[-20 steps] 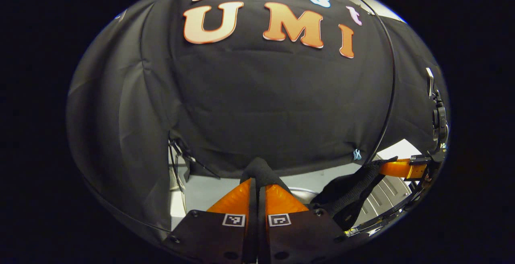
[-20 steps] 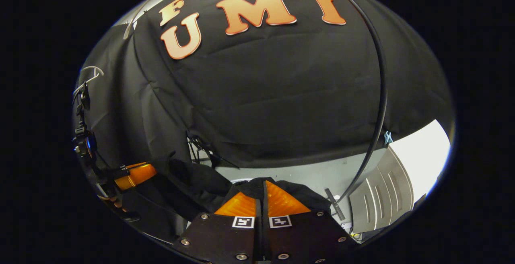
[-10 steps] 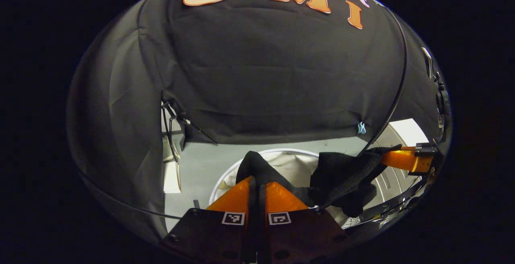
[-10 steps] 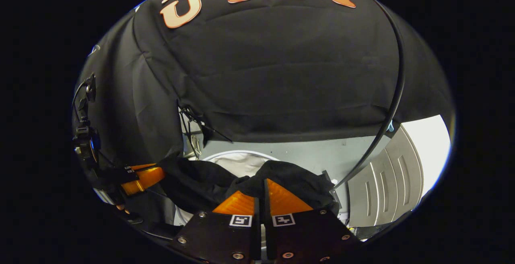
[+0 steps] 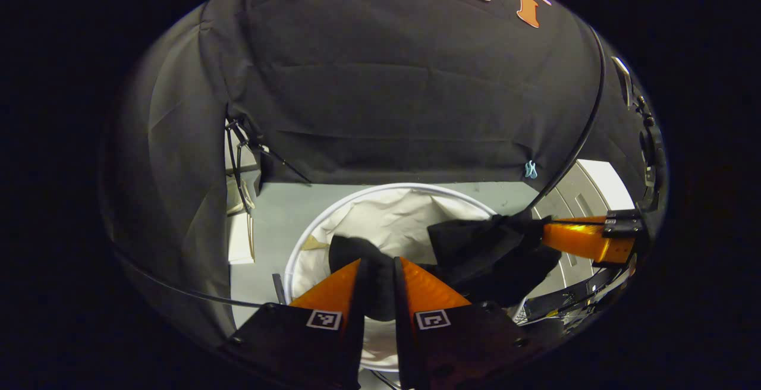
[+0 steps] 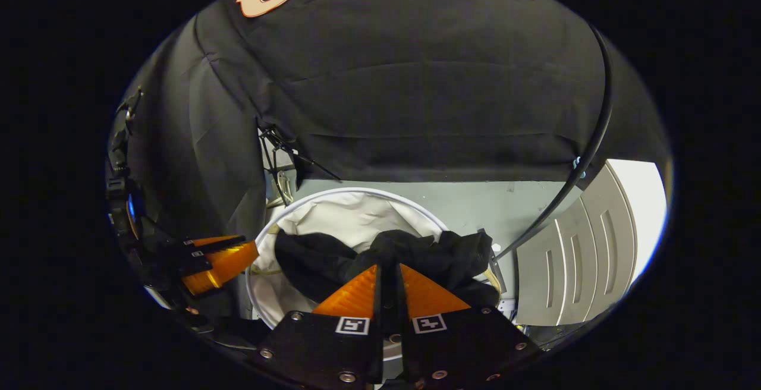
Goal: Grasp the clothes on the hanger with both hands and then place them into the laundry hamper below.
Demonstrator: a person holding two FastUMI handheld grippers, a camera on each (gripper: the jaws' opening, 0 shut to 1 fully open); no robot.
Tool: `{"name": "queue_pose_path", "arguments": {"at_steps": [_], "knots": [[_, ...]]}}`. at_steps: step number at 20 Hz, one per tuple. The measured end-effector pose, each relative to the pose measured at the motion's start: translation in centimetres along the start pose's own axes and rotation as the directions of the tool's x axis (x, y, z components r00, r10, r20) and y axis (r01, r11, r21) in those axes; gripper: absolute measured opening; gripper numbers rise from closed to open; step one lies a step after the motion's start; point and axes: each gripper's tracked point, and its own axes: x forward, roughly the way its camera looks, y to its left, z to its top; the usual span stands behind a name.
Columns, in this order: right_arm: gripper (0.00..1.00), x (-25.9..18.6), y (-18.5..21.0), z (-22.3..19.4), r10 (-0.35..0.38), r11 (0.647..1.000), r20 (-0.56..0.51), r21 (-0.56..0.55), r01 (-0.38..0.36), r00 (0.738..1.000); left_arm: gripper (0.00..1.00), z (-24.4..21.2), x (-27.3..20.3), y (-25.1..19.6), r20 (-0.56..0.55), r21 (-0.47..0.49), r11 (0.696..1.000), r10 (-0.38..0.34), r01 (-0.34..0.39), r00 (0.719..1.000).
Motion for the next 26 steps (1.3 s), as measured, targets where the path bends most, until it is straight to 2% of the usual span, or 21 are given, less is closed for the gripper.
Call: {"name": "queue_pose_path", "arguments": {"at_steps": [1,2,3,5,6,7,8,9,10,13,21,24,26], "knots": [[0.15,0.0,-0.3,0.3,-0.010,1.000,0.009,-0.001,0.010,1.000,0.36,0.6,-0.1,0.0,0.016,0.007,1.000,0.002,-0.002,1.000],[0.16,-0.3,-0.4,0.7,-0.013,1.000,0.018,0.003,0.013,1.000,0.34,1.0,-0.6,0.1,0.028,0.010,1.000,0.012,-0.012,1.000],[0.28,-0.8,-0.2,0.9,-0.008,1.000,0.028,0.011,0.008,1.000,0.40,1.4,-1.1,-0.4,0.034,0.005,1.000,-0.001,0.000,0.999],[0.43,-1.3,-0.4,1.5,-0.006,1.000,0.043,0.026,0.005,0.999,0.61,1.5,-1.6,-0.9,0.038,-0.013,1.000,-0.017,0.018,0.999],[0.54,-1.5,-0.5,1.8,-0.006,1.000,0.052,0.031,0.004,0.999,0.72,1.5,-1.9,-0.8,0.039,-0.021,1.000,-0.014,0.015,0.999],[0.59,-2.1,-0.9,2.1,-0.019,0.999,0.060,0.036,0.016,0.998,0.82,1.6,-2.3,-0.7,0.040,-0.024,1.000,-0.012,0.013,0.999],[0.72,-2.6,-1.3,2.5,-0.029,0.999,0.072,0.038,0.026,0.997,0.93,1.8,-2.4,-0.6,0.043,-0.024,1.000,-0.004,0.005,0.999],[0.85,-3.2,-1.5,2.9,-0.034,0.999,0.082,0.036,0.031,0.996,0.88,1.9,-2.8,-0.8,0.049,-0.021,1.000,-0.012,0.013,0.999],[0.90,-3.9,-1.8,3.2,-0.043,0.999,0.089,0.031,0.040,0.995,0.93,2.2,-3.3,-1.0,0.053,-0.019,1.000,-0.017,0.018,0.998],[0.94,-6.0,-2.5,4.9,-0.058,0.998,0.128,0.020,0.056,0.990,0.99,3.7,-4.0,-0.7,0.092,-0.022,1.000,0.008,-0.006,0.996],[0.94,-13.3,-4.2,11.9,-0.070,0.997,0.292,0.038,0.061,0.954,0.98,10.2,-11.1,0.0,0.243,-0.042,0.999,0.015,-0.005,0.970],[0.94,-16.9,-4.7,14.6,-0.076,0.997,0.364,0.022,0.073,0.928,0.98,13.2,-14.7,0.7,0.320,-0.049,0.999,0.028,-0.013,0.947],[0.94,-19.3,-5.0,16.3,-0.089,0.996,0.412,0.010,0.093,0.907,0.98,15.6,-17.5,0.9,0.384,-0.053,0.998,0.045,-0.026,0.922]]}}
